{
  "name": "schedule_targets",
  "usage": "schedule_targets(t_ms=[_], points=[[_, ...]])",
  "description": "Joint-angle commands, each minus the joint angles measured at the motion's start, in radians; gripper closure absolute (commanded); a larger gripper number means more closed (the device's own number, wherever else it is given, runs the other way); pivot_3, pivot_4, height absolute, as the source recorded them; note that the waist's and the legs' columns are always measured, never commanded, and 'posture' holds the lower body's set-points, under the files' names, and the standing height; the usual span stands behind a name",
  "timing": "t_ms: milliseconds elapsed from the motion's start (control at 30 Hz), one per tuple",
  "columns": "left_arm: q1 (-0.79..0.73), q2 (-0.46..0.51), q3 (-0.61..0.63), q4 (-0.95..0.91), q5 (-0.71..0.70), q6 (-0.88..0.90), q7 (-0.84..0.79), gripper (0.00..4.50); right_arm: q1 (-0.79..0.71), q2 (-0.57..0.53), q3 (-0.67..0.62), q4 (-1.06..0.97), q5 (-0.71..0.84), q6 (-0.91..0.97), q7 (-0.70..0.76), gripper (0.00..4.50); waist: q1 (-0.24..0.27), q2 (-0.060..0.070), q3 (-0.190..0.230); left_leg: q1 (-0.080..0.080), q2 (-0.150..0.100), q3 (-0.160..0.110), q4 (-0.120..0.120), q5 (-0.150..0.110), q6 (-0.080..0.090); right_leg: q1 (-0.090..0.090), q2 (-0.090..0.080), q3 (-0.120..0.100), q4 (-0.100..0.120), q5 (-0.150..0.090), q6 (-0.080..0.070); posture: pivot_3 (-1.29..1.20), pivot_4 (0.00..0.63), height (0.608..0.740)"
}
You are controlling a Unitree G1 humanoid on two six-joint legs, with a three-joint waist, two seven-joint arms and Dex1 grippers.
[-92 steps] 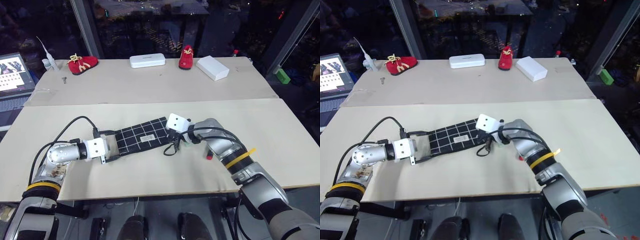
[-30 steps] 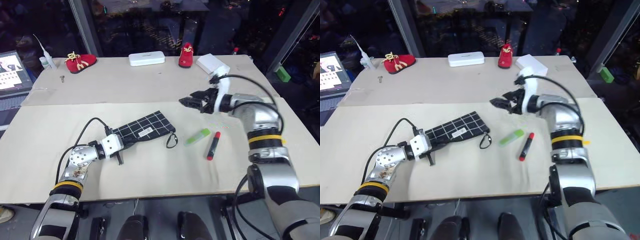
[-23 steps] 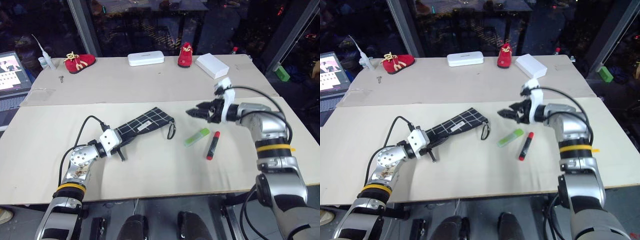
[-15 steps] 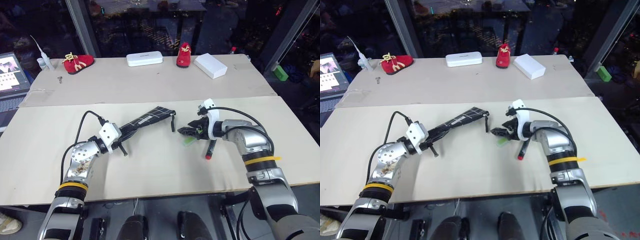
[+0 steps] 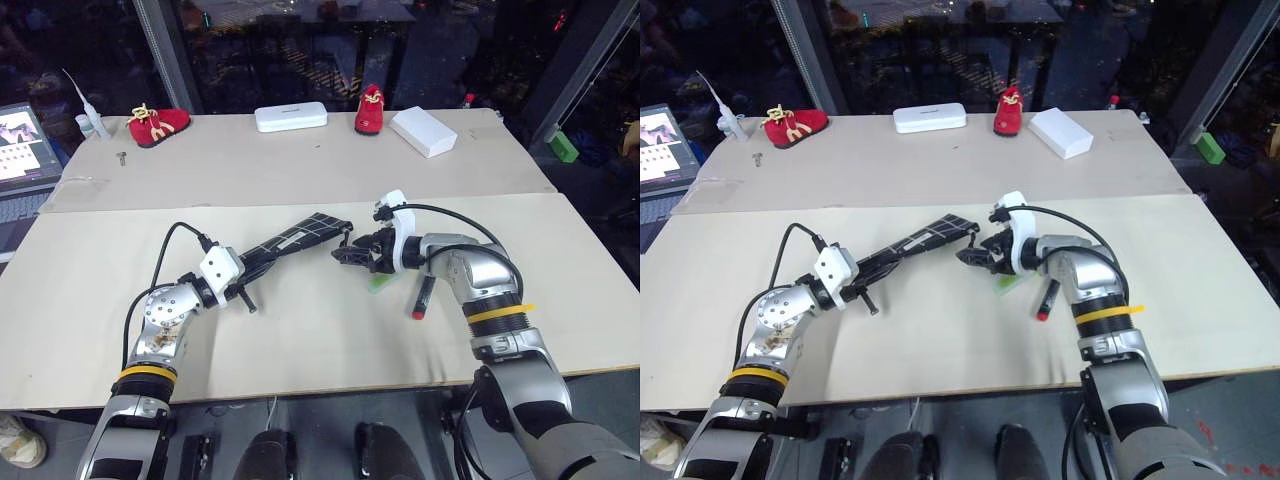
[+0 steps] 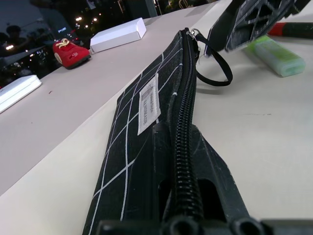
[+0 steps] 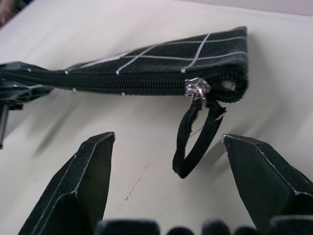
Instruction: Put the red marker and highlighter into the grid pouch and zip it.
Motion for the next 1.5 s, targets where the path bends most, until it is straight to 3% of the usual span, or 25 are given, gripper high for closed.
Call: schedule_targets(t_ms=[33,133,400,500,633,867,1300,1500], points=[[-0.007,-0.005,-0.003,-0.017,0.003,-0.010,-0.005,4.50,-0.050,0.011,-0.016,0.047,-0.020,-0.081,-0.031,0.84,0.000,0.000,0.000,0.000,0.000,0.000,0.000,0.000,0.000,0.000,0.000,0.000,0.000,0.000,0.000,0.00,0.150,0.740],[-0.006,-0.007,-0.003,-0.012,0.007,-0.015,-0.008,4.50,-0.059,0.009,-0.014,0.065,-0.025,-0.112,-0.017,1.62,0.000,0.000,0.000,0.000,0.000,0.000,0.000,0.000,0.000,0.000,0.000,0.000,0.000,0.000,0.000,0.00,0.150,0.740],[-0.002,-0.016,0.001,-0.003,0.011,-0.026,-0.006,4.50,-0.021,-0.043,0.056,-0.021,-0.023,-0.146,0.117,4.42,0.000,0.000,0.000,0.000,0.000,0.000,0.000,0.000,0.000,0.000,0.000,0.000,0.000,0.000,0.000,0.00,0.150,0.740],[-0.007,-0.018,0.003,0.005,0.011,-0.031,-0.005,4.50,-0.014,-0.059,0.081,-0.049,-0.023,-0.153,0.162,4.42,-0.001,0.000,0.000,0.000,0.000,0.000,0.000,0.000,0.000,0.000,0.000,0.000,0.000,0.000,0.000,0.00,0.150,0.740],[-0.013,-0.022,0.003,0.017,0.013,-0.038,-0.005,4.50,-0.034,-0.054,0.077,-0.008,-0.070,-0.147,0.087,4.42,0.000,0.000,0.000,0.000,0.000,0.000,0.000,0.000,0.000,0.000,0.000,0.000,0.000,0.000,0.000,0.00,0.150,0.740],[-0.023,-0.029,0.001,0.034,0.015,-0.047,-0.004,4.50,-0.026,-0.016,0.129,-0.075,-0.077,-0.132,0.097,4.42,-0.003,0.000,0.000,0.000,0.000,0.000,0.000,0.000,0.000,0.000,0.001,0.000,0.000,0.000,0.000,0.00,0.150,0.740],[-0.052,-0.049,-0.003,0.064,0.016,-0.053,-0.011,4.50,-0.052,0.136,0.298,-0.157,-0.087,-0.096,0.145,4.42,0.000,0.000,0.000,0.000,0.000,-0.001,0.000,0.000,0.000,0.000,0.001,0.000,0.001,0.000,0.000,0.00,0.150,0.740],[-0.062,-0.058,-0.006,0.070,0.018,-0.053,-0.012,4.50,-0.073,0.187,0.260,-0.101,-0.086,-0.104,0.093,4.42,0.000,0.000,0.000,0.000,0.000,-0.001,0.000,0.000,0.000,0.000,0.001,-0.001,0.000,0.000,0.000,0.00,0.150,0.740]])
